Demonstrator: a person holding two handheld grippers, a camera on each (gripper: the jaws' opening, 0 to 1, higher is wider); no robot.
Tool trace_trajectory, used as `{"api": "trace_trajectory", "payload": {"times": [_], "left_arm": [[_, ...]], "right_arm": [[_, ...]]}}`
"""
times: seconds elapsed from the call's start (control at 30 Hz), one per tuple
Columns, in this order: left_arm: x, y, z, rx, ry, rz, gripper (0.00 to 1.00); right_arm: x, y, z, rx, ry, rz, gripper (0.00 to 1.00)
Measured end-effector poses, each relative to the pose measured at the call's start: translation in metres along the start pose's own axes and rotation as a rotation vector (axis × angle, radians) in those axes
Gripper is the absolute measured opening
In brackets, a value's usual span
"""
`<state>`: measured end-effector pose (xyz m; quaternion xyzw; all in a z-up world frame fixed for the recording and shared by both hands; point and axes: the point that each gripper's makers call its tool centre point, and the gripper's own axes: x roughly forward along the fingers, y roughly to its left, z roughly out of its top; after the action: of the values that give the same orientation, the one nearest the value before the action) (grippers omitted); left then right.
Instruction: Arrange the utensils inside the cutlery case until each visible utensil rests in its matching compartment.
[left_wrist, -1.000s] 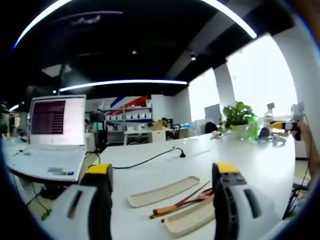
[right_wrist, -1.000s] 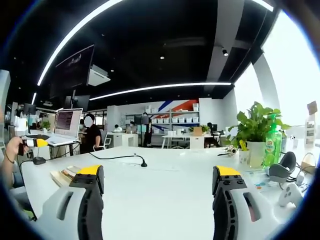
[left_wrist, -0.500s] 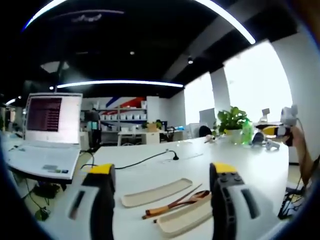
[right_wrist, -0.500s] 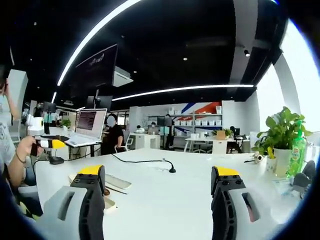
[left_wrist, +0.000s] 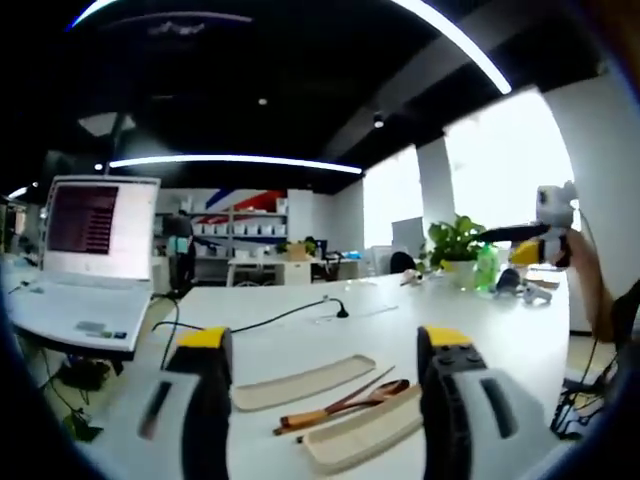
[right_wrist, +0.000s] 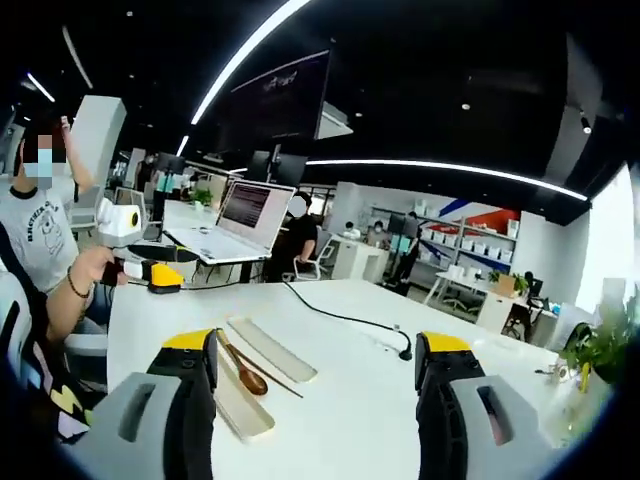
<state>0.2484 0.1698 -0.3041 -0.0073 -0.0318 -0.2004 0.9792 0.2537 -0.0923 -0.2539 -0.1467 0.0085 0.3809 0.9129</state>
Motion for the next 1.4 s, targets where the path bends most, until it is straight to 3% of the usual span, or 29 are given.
{"api": "trace_trajectory", "payload": {"times": [0.1, 0.27, 0.47, 0.57, 0.7, 0.8, 0.87, 0.97, 1.0, 1.07, 1.23, 1.4], "left_arm": [[0.000, -0.001, -0.001, 0.000, 0.006, -0.003, 0.79], [0.000, 0.000, -0.004, -0.004, 0.016, 0.000, 0.78], [0.000, 0.000, -0.005, -0.006, 0.018, 0.002, 0.78], [0.000, -0.001, -0.005, -0.003, 0.018, 0.000, 0.77], [0.001, -0.003, -0.004, -0.001, 0.017, -0.006, 0.77], [0.003, -0.006, -0.003, 0.002, 0.015, -0.012, 0.76], [0.004, -0.008, -0.004, 0.007, 0.016, -0.021, 0.76], [0.005, -0.010, -0.005, 0.004, 0.019, -0.026, 0.75], [0.006, -0.011, -0.005, 0.000, 0.021, -0.027, 0.75], [0.006, -0.012, -0.006, -0.003, 0.025, -0.032, 0.75], [0.007, -0.011, -0.005, -0.014, 0.021, -0.034, 0.74], [0.007, -0.007, -0.004, -0.017, 0.019, -0.022, 0.74]], "right_arm": [[0.007, -0.001, -0.006, -0.038, 0.051, 0.019, 0.89], [0.016, -0.003, -0.012, -0.030, 0.088, 0.009, 0.76], [0.025, -0.011, -0.017, -0.079, 0.141, -0.012, 0.76], [0.034, -0.011, -0.018, -0.123, 0.168, 0.011, 0.76], [0.049, -0.002, -0.026, -0.207, 0.258, 0.104, 0.74], [0.059, -0.001, -0.022, -0.240, 0.264, 0.133, 0.73], [0.065, 0.000, -0.026, -0.282, 0.309, 0.171, 0.70], [0.077, -0.005, -0.023, -0.280, 0.316, 0.180, 0.65], [0.083, -0.005, -0.023, -0.286, 0.321, 0.218, 0.63], [0.089, -0.002, -0.031, -0.304, 0.368, 0.269, 0.56], [0.105, 0.007, -0.047, -0.322, 0.474, 0.346, 0.54], [0.120, 0.026, -0.061, -0.404, 0.553, 0.484, 0.47]]}}
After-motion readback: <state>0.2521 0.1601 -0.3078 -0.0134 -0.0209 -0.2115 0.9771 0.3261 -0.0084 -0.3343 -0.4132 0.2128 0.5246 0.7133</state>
